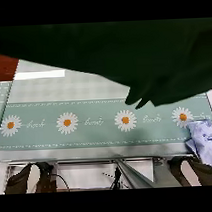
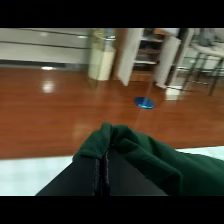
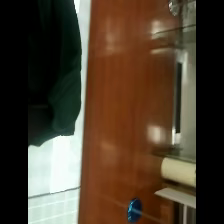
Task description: Fold the shirts.
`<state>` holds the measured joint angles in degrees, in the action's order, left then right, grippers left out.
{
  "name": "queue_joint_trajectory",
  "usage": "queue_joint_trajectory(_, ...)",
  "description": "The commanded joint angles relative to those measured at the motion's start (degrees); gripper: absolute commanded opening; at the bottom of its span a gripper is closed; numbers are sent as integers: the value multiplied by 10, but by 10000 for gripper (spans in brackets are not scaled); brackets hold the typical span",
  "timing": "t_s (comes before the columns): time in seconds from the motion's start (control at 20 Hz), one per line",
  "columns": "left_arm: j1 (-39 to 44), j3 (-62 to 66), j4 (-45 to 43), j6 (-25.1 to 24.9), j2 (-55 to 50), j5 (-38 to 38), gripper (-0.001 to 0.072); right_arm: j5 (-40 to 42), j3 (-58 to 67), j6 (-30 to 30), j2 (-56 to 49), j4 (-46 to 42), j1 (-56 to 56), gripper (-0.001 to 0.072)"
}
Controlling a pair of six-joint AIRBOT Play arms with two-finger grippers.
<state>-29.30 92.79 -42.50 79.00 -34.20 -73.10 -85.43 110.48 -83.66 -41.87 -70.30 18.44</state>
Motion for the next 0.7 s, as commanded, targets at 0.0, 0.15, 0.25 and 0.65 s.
queue_joint_trajectory(0.0, -3, -14, -180, 53, 31, -121, 27, -123, 20, 10, -36, -52, -1, 19)
queue_joint_trajectory(0.15, 14, -98, -175, 48, 29, -195, 28, -187, -3, 6, -114, -19, -41, 19)
queue_joint_trajectory(0.25, 35, -177, -175, 40, 28, -210, 28, -208, -34, -4, -171, -16, -89, 19)
queue_joint_trajectory(0.65, 90, -464, -181, -33, -35, -158, 28, -141, -94, 23, -422, -66, -268, 20)
